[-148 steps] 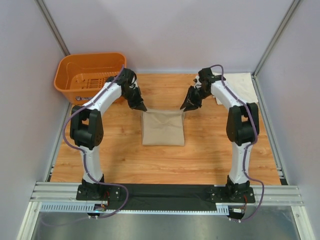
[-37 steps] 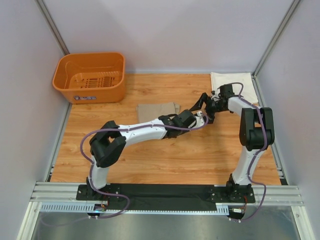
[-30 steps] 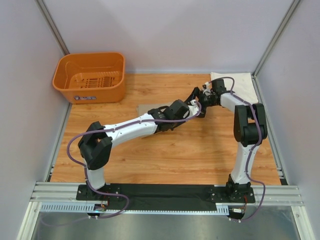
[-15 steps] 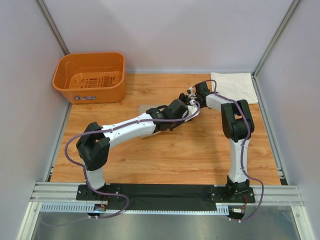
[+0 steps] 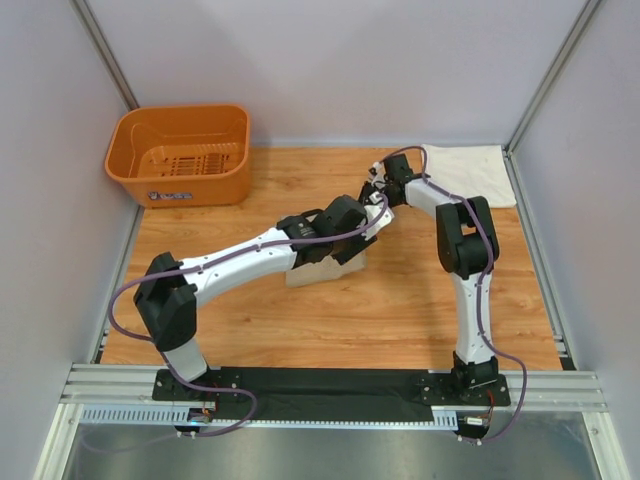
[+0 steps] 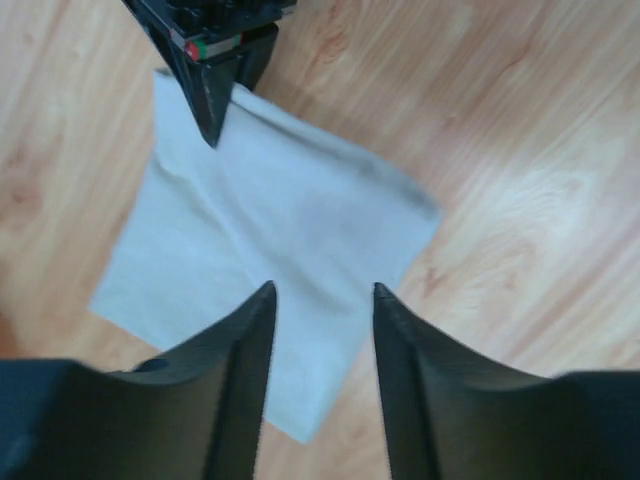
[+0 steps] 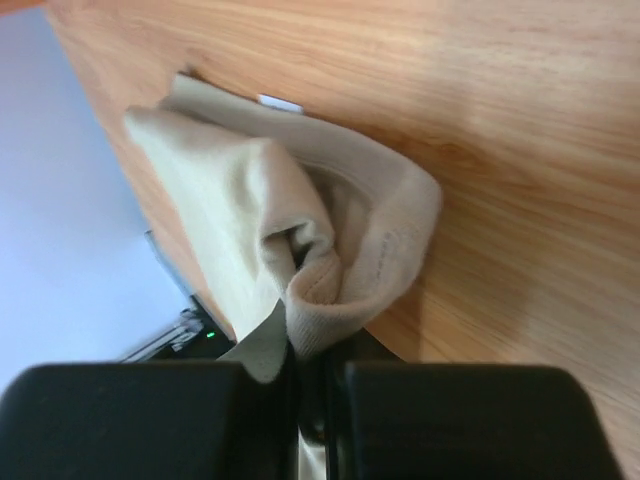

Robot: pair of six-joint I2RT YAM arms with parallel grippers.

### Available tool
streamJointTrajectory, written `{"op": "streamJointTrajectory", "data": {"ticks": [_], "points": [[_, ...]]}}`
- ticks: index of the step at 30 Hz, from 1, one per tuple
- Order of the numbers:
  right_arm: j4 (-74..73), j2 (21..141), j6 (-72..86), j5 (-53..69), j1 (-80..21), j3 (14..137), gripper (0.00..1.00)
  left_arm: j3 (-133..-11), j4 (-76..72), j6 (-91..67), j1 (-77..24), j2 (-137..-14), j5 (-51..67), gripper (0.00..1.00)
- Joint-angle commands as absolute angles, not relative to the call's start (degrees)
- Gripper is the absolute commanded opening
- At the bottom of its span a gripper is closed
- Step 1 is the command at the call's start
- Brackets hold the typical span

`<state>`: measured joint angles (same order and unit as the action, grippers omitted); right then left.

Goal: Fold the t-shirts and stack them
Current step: Neatly place the folded tshirt to the corner

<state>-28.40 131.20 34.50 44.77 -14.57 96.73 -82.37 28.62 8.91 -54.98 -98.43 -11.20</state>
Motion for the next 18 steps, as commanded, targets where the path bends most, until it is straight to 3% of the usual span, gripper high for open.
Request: {"op": "streamJointTrajectory", "data": {"ticks": [1,7,18], "points": [[-34.5,127.6,27.4,34.5,-15.2,100.9,0.0,-80.6,28.7,0.5,-54.8,-91.7,-6.7,0.53],[-53.6,124.1,9.9,13.5,-14.6,111.3,0.0,-71.9,30.7,-10.9,-54.1,-78.6,-6.1,0.57],[-67.7,123.9,-4.0,-3.6,-9.7,129.9,0.0,-55.8,32.3,-20.3,-47.7,-60.5,-0.9,0.56]]}}
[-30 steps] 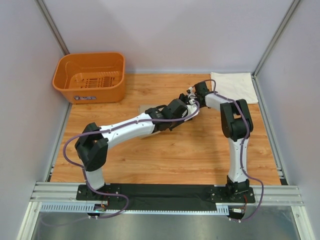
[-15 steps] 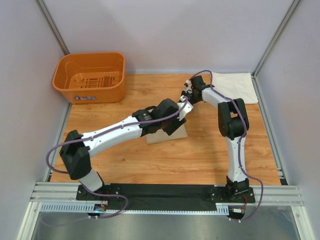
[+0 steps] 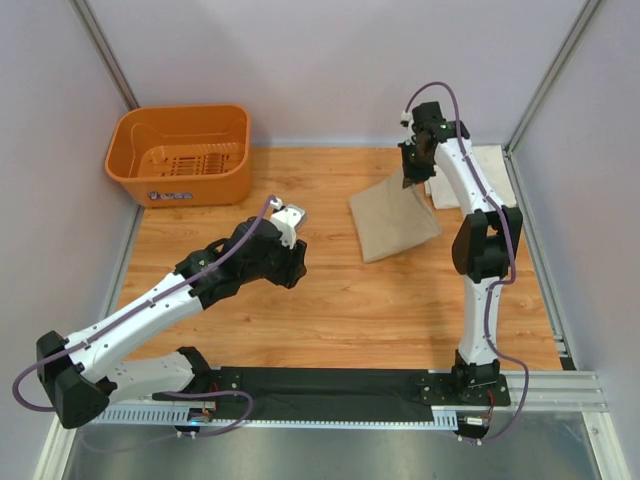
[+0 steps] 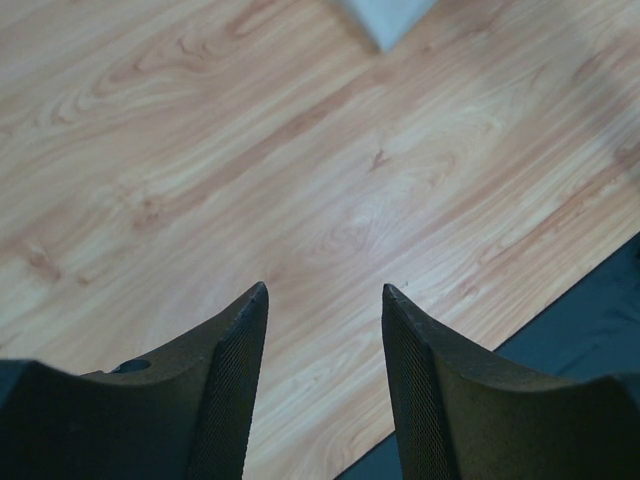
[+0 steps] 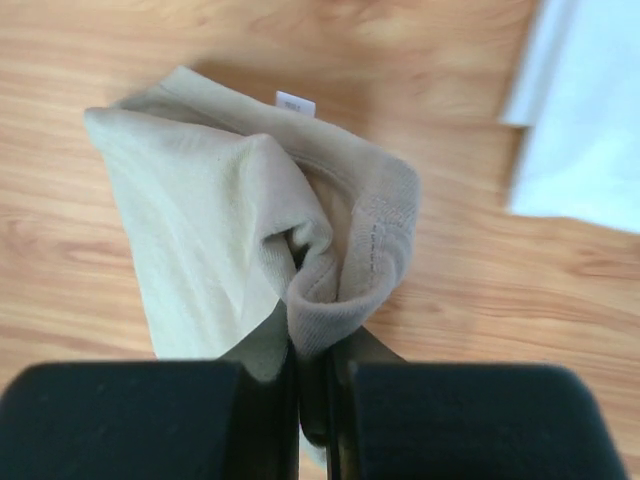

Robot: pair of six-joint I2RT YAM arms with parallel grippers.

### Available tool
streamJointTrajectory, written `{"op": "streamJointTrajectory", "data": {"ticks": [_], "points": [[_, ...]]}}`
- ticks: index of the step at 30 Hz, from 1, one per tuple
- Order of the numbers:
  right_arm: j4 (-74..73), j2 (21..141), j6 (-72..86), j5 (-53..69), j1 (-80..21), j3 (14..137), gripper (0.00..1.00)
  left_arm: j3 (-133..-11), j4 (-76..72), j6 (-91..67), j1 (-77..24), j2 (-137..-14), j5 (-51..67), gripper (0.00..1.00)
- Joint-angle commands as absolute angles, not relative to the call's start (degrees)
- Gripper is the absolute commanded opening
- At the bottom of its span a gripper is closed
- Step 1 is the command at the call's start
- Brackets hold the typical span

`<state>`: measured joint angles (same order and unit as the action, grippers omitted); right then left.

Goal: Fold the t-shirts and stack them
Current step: Neatly place the folded tshirt to the corner

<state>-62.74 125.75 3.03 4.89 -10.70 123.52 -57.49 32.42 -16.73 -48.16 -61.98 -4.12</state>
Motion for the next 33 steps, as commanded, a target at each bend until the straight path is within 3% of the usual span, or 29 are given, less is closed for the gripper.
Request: {"op": "streamJointTrajectory", "data": {"ticks": [1,4,16,33], "points": [[-68.8,124.6,-5.3,-4.9,-8.8,131.9,0.0,-55.5,32.6,-20.4,-47.6,-60.3,-0.4,0.56],[-70.8,125.6,-6.9,-7.0,-7.2,137.7,0.0,-55.1,33.2,-21.2,-47.6,-60.4,0.7,0.56],[-59.3,127.3,-20.5,-11.5,-4.8,141.4,0.0,-55.4,34.2,-20.7,-47.2,-63.0,4.7,0.56],[-50.5,132.2,-27.0,-7.8,-1.1,147.0,0.0,-57.9,35.4,-20.0,-46.2,-70.0,8.0,0.56]]}}
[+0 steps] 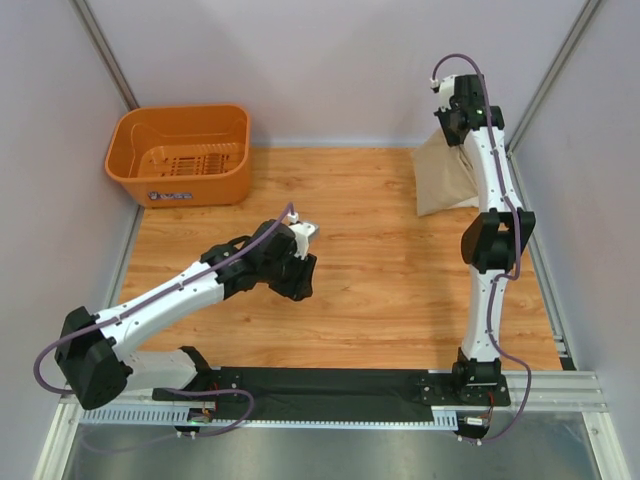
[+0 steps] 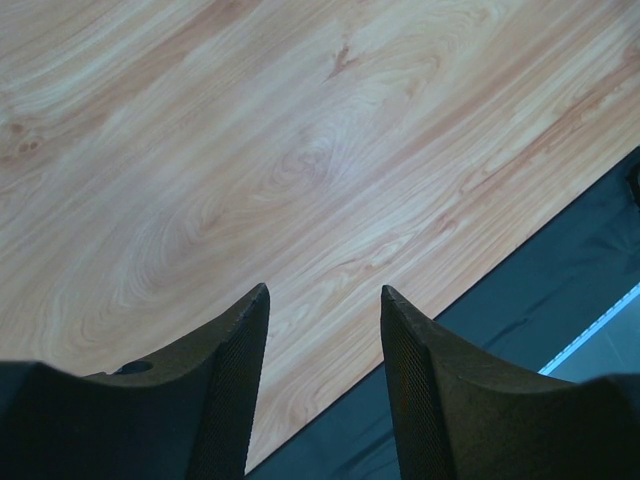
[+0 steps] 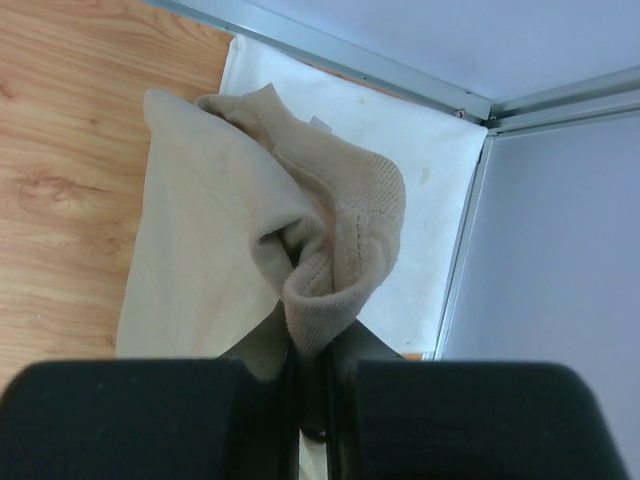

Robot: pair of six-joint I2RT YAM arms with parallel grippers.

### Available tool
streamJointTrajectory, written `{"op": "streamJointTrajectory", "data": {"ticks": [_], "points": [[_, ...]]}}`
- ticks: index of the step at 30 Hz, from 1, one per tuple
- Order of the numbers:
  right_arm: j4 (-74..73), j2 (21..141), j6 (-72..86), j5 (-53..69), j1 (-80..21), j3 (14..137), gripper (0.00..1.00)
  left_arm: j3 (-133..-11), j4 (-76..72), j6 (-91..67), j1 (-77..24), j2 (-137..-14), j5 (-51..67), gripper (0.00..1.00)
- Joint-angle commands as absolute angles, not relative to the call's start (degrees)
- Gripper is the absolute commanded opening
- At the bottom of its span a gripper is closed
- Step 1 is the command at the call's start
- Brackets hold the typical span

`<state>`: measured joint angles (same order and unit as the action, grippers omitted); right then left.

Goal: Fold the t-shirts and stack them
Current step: Neatly place the folded tshirt to the corner

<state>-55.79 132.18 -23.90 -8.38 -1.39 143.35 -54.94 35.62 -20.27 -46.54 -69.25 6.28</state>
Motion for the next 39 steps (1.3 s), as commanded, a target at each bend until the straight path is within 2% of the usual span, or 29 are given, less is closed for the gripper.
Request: {"op": "streamJointTrajectory", "data": {"ticks": [1,12,25,32,39], "points": [[-49.8,132.1,-27.2,-7.6,-0.9,147.0,0.0,-58.0,35.3,-20.2,-46.2,-70.2,8.3,0.56],[-49.7,132.7,-28.3,-3.7,2.1,148.7,0.0,-59.0,35.2,-20.5,-46.1,-72.9,9.7,0.55],[-53.6,121.4,-29.2,-0.9,1.8,141.9,0.0,-59.9,34.1,-21.3,-45.8,-73.7,11.3,0.55],[-55.3,119.0,-29.8,-0.8,1.8,140.2,0.0,-59.3,34.0,-21.9,-45.8,-73.0,12.2,0.55],[-55.9,117.2,-29.5,4.9,1.8,138.8,0.0,-58.6,33.7,-22.2,-45.8,-72.7,12.4,0.55]]}}
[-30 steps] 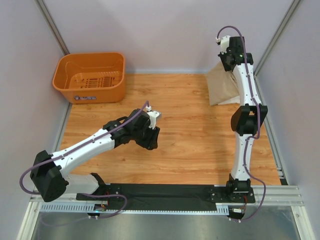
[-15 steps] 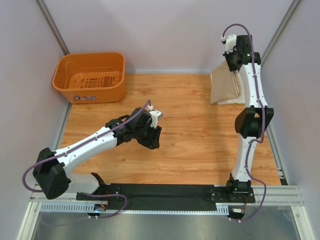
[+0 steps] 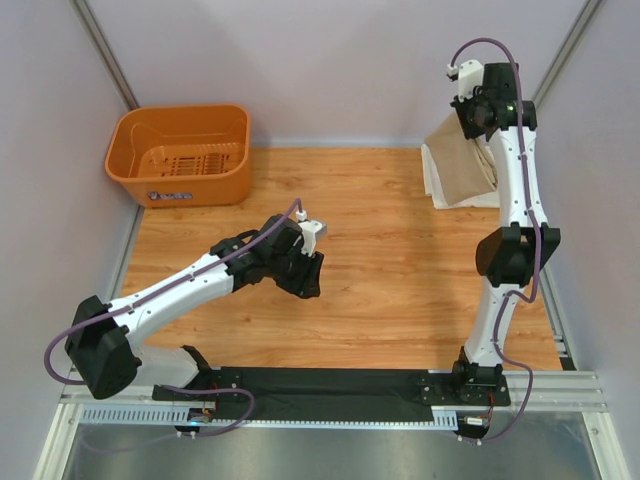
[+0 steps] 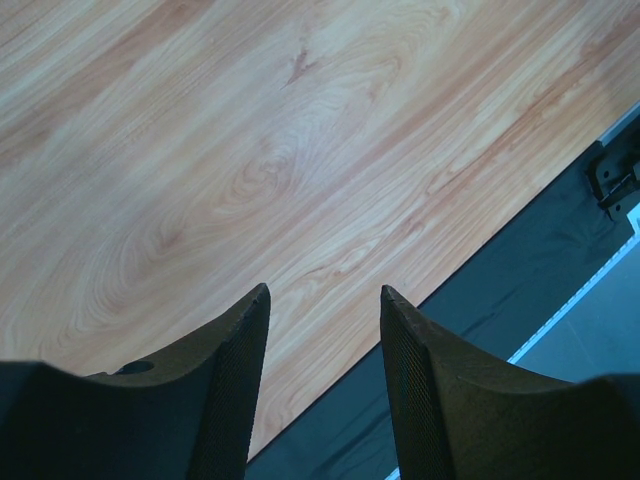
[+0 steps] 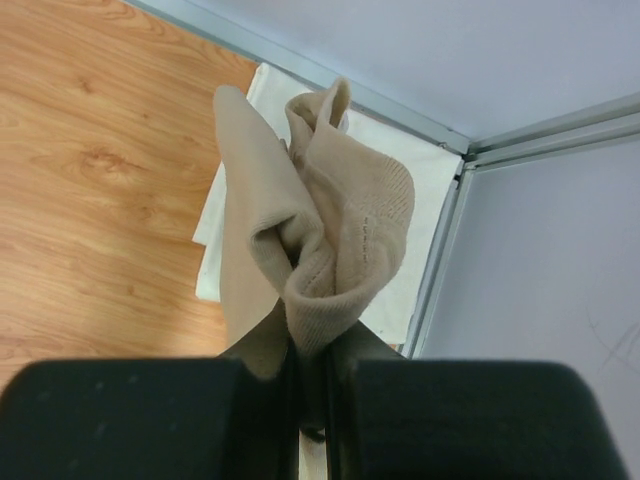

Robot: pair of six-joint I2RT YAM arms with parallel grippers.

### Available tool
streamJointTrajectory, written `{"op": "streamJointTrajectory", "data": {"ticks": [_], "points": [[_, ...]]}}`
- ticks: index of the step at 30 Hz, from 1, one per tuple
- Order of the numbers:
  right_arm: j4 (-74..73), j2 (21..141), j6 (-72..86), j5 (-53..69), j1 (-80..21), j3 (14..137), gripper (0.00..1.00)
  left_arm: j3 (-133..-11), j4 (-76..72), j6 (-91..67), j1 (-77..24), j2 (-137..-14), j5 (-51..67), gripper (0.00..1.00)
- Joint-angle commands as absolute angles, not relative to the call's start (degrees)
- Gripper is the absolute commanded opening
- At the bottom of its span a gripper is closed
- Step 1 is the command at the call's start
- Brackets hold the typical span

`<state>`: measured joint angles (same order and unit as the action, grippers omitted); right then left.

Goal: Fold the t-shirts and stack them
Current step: Neatly place the folded tshirt to the corner

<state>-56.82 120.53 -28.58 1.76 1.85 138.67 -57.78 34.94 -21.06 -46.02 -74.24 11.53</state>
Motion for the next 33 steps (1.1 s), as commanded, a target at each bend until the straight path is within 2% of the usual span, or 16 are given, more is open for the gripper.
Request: {"op": "streamJointTrajectory", "data": {"ticks": [1,33], "points": [[-56.2,117.2,-29.3,5.4,1.8,139.5,0.0,-58.5,33.5,-22.4,-45.7,-72.8,12.5,0.55],[-55.8,121.3,-28.3,10.0,2.1,139.4,0.0,-60.0,32.3,-22.2,-44.9,-76.1,14.2,0.55]]}}
